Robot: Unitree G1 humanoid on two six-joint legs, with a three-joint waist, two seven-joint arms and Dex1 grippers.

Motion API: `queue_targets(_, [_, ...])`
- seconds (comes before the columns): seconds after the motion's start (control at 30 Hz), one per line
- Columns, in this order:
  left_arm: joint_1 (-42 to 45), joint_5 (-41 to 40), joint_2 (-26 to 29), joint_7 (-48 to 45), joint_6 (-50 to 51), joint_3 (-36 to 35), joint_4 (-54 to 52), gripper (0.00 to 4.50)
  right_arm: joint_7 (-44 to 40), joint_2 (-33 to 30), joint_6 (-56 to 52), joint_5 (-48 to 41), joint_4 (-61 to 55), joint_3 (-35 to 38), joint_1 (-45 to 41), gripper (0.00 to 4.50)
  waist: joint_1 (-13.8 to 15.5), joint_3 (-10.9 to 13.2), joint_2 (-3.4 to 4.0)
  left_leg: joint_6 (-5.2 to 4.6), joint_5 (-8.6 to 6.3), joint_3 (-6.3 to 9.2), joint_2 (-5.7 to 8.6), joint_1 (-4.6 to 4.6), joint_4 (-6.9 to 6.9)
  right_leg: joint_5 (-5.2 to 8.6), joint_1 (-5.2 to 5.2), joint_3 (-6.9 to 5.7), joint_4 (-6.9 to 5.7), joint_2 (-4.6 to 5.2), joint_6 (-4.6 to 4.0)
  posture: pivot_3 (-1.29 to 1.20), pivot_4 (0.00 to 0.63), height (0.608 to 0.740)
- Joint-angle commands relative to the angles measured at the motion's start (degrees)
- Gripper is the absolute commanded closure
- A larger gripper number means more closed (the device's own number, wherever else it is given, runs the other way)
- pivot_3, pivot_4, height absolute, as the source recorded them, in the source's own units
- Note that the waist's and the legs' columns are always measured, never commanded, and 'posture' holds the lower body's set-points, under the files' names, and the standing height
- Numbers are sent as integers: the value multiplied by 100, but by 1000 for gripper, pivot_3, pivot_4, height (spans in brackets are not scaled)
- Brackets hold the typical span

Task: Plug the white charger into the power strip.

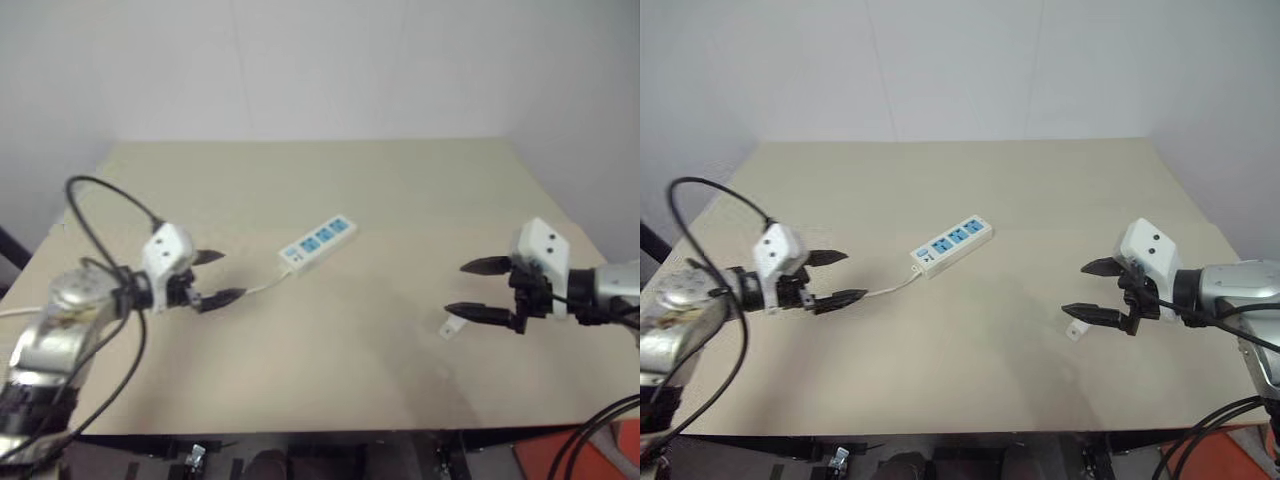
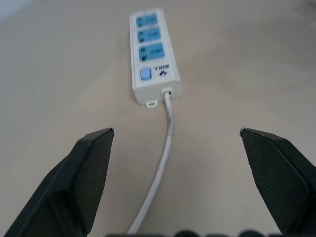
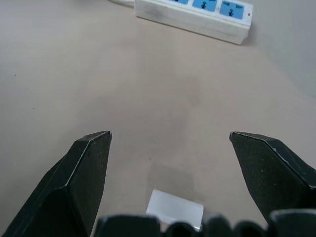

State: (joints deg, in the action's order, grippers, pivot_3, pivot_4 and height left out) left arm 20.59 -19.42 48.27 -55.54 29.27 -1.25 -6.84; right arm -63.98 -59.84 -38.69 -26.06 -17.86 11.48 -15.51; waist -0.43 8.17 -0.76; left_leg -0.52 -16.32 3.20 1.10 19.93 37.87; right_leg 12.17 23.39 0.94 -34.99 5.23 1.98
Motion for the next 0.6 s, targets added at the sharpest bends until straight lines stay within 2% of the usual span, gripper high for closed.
queue_targets(0.03, [570, 392, -267, 79, 126, 566, 482, 15, 28, -43, 40, -118, -133, 50, -161, 0, -12, 1, -2, 0, 0, 0, 0, 1, 0, 0, 0, 0, 0, 1, 0, 0, 150, 740])
queue_targets(0.13, [1200, 988, -797, 462, 197, 1178, 1320, 15, 45, -29, 44, -122, -166, 42, -141, 0, -17, 1, -3, 0, 0, 1, 3, -2, 2, 0, -6, 0, 2, 1, 0, 0, 150, 740])
queue_targets(0.3, [1754, 1525, -1399, 662, -127, 1589, 2467, 15, 75, -32, -10, -183, -273, 122, -90, 0, -39, 3, -6, -1, 0, 3, 4, -2, 5, 0, -10, -2, -3, 0, 1, 0, 150, 740])
queue_targets(0.4, [1954, 1772, -1692, 803, -403, 1700, 3073, 626, 94, -34, -20, -206, -337, 188, -24, 0, -20, 2, -5, -1, 0, 5, 5, -2, 7, -1, -12, -2, -2, 2, 2, 0, 150, 740])
queue_targets(0.6, [1945, 1794, -1798, 670, -490, 1606, 3161, 2544, 165, -68, -31, -272, -421, 305, 134, 0, -20, 2, -5, -1, 0, 3, 5, -21, 8, 1, -26, 1, 1, 3, 4, 0, 150, 740])
